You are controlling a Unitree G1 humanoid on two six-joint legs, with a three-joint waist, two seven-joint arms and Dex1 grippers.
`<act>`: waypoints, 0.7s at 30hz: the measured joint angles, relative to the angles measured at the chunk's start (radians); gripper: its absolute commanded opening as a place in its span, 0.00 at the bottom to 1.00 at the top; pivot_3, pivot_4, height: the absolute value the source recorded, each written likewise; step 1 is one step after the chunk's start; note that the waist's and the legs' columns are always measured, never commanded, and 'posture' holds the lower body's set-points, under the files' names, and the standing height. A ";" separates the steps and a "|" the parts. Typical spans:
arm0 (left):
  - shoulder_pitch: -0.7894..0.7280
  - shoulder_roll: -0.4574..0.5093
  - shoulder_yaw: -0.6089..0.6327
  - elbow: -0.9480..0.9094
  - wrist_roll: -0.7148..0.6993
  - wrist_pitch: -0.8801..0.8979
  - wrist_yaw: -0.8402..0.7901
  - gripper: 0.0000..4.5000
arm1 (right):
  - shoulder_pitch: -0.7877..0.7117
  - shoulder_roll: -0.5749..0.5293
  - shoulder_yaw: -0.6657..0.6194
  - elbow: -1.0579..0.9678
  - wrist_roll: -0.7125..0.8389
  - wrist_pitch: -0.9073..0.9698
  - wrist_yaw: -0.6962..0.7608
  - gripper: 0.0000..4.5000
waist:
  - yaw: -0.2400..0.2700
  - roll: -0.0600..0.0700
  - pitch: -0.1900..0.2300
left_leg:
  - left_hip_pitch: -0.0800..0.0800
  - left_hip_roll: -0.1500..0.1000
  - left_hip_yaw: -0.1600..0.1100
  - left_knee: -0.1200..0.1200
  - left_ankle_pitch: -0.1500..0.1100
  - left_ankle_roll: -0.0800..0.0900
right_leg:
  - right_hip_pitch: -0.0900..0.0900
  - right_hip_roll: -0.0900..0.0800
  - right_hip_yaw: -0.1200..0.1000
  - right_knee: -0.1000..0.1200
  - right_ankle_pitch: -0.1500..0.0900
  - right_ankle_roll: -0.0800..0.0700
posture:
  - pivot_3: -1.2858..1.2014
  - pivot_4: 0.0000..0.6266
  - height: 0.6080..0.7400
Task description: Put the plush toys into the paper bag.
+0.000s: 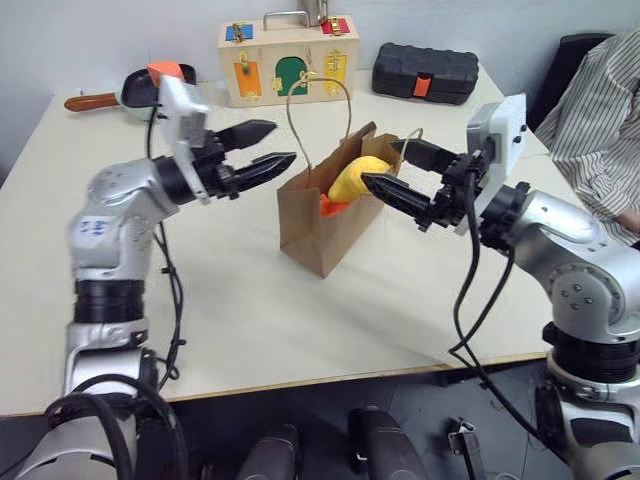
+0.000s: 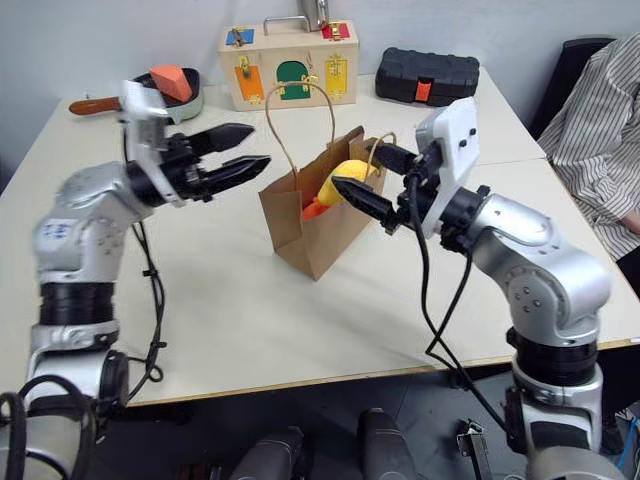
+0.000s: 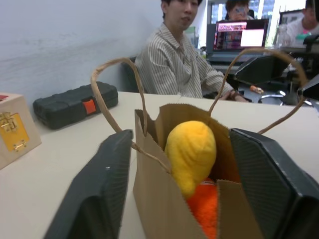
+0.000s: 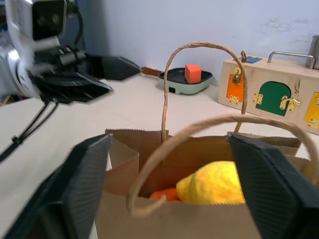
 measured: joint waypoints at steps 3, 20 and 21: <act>0.130 0.047 0.015 -0.132 -0.018 0.048 0.013 1.00 | 0.048 -0.079 -0.028 -0.018 0.016 0.003 0.051 1.00 | 0.001 0.000 0.000 | 0.001 0.000 0.000 -0.001 0.000 0.000 | 0.001 0.000 0.000 -0.001 0.000 0.000 | 0.52 0.24 1.00; 0.149 -0.138 -0.151 -0.016 0.088 -0.124 0.061 1.00 | 0.177 0.062 0.255 0.087 -0.229 -0.137 0.045 0.16 | 0.035 -0.001 0.000 | 0.001 0.000 0.002 0.003 0.000 0.000 | 0.002 0.000 0.000 -0.003 0.001 -0.001 | 0.52 0.24 1.00; 0.135 -0.153 -0.154 0.009 0.090 -0.136 0.057 1.00 | 0.148 0.092 0.263 0.121 -0.257 -0.155 0.029 0.08 | 0.029 -0.001 0.000 | 0.001 0.000 0.002 0.003 0.000 0.000 | 0.002 0.000 0.000 -0.002 0.001 -0.001 | 0.52 0.24 1.00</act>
